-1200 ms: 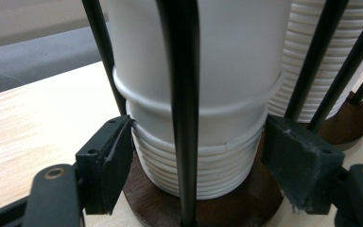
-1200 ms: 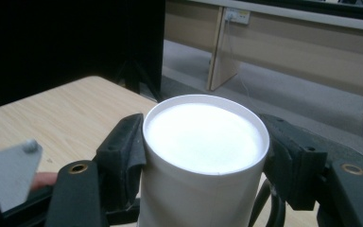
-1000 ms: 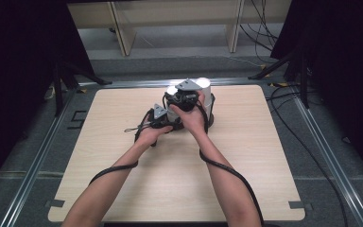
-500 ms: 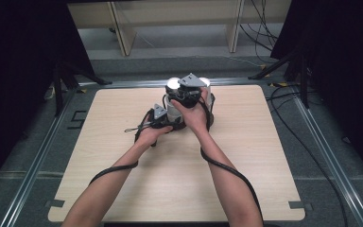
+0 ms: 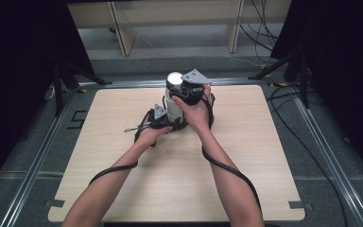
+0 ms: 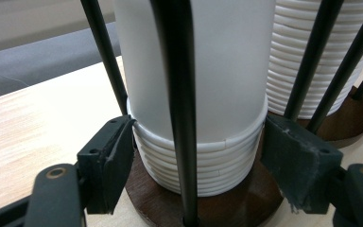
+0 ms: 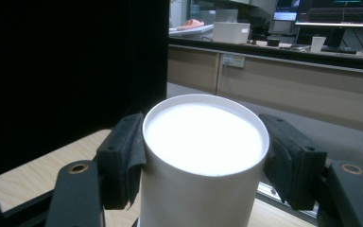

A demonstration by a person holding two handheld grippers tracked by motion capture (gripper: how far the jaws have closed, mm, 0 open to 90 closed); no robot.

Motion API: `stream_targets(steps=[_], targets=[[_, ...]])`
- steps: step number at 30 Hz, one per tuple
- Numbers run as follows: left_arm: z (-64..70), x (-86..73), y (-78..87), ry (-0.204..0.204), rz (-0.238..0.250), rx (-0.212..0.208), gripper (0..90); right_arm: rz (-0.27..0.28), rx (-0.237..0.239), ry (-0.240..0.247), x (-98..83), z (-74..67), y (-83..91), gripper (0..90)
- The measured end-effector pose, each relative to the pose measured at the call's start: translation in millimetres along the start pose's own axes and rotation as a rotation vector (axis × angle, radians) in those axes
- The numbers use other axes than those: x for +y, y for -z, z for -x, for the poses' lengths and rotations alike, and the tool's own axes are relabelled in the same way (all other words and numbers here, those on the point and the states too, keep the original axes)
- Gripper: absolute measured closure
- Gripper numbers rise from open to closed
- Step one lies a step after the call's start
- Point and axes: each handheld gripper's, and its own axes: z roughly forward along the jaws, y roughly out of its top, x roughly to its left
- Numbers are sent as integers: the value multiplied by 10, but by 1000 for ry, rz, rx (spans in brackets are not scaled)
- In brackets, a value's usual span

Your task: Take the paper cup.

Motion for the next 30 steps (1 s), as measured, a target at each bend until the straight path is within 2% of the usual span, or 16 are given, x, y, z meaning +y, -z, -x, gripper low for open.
stream_targets(steps=[1, 2, 5, 7, 9, 10, 11, 14, 15, 17, 18, 21, 23, 25, 27, 30], targets=[[2, -1, 3, -3, 1, 2, 266, -6, 7, -20, 14, -12, 11, 355], [2, -1, 18, -7, 0, 6, 264, -3, 6, 0, 29, -7, 20, 355], [-6, -3, 54, -10, -3, 13, 242, 5, 8, -23, 74, -27, 77, 355], [-12, -13, 108, -18, -5, 18, 224, 10, 15, -12, 88, -15, 94, 355], [-11, -27, 233, -20, 4, 14, 209, 18, 22, -19, 114, -2, 168, 355], [-11, -27, 233, -20, 4, 14, 203, 15, 28, -41, 122, -10, 197, 355], [-10, -26, 332, -35, 12, 8, 198, 20, 34, -61, 128, -11, 221, 355], [-18, -22, 419, -46, 23, 8, 191, 22, 44, -62, 146, 5, 282, 355], [-23, -23, 538, -49, 36, 6, 191, 22, 57, -101, 149, 0, 354, 355], [-21, -27, 590, -47, 41, 3, 191, 29, 69, -105, 144, 4, 368, 355], [-24, -38, 648, -45, 44, -4, 191, 19, 61, -84, 143, 14, 407, 355], [-6, -67, 762, -28, 66, -19, 191, 10, 73, -88, 107, -4, 483, 355], [-7, -89, 889, -25, 76, -22, 191, 6, 91, -130, 49, -19, 557, 355], [-10, -95, 931, -30, 73, -24, 191, -2, 92, -120, 32, -16, 588, 355], [-11, -114, 1037, -38, 77, -25, 191, -9, 122, -172, -38, -22, 648, 355], [-1, -133, 1118, -35, 85, -29, 191, -14, 124, -177, -83, -20, 691, 355]])
